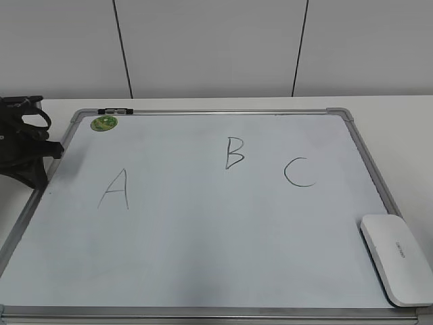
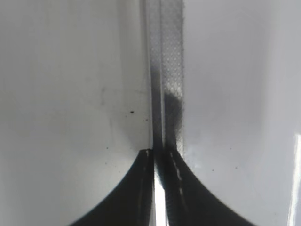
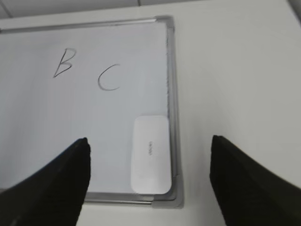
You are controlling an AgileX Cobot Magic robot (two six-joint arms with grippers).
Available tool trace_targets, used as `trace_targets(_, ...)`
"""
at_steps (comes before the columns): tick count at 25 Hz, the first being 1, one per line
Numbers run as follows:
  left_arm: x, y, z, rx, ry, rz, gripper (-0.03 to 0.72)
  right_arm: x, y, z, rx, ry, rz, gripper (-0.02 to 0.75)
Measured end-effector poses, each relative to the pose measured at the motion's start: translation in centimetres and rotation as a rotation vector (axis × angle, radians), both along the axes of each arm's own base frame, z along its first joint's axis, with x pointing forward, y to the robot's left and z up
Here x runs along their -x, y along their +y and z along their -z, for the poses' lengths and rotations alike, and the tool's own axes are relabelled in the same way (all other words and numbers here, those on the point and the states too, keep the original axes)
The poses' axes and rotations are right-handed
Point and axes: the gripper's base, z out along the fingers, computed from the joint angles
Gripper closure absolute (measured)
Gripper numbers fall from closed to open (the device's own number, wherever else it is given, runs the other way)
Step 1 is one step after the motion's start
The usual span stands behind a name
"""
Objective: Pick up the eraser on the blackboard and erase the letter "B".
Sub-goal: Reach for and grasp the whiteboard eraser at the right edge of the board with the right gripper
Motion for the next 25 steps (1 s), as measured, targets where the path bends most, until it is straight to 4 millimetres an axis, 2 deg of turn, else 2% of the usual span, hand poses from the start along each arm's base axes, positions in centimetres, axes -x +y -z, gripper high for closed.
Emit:
trace_targets(4, 0.0, 0.0, 0.0, 0.000, 0.000, 0.000, 0.645, -3.4, 0.5, 0.6, -0.020, 0.153, -0.066, 0.153)
trace_targets(9, 0.0, 0.0, 0.0, 0.000, 0.002, 0.000, 0.645, -8.2, 0.3, 2.6, -0.014, 0.375, -0.072, 0.202)
trace_targets(12, 0.0, 0.0, 0.0, 0.000, 0.000, 0.000, 0.645, -10.3, 0.2, 4.0, -0.013, 0.472, -0.071, 0.211)
trace_targets(18, 0.0, 0.0, 0.0, 0.000, 0.000, 0.000, 0.645, -12.9, 0.5, 7.0, 0.021, 0.630, -0.097, 0.214)
trace_targets(25, 0.0, 0.0, 0.0, 0.000, 0.000, 0.000, 0.645, -15.4, 2.2, 10.2, 0.080, 0.719, -0.111, 0.204)
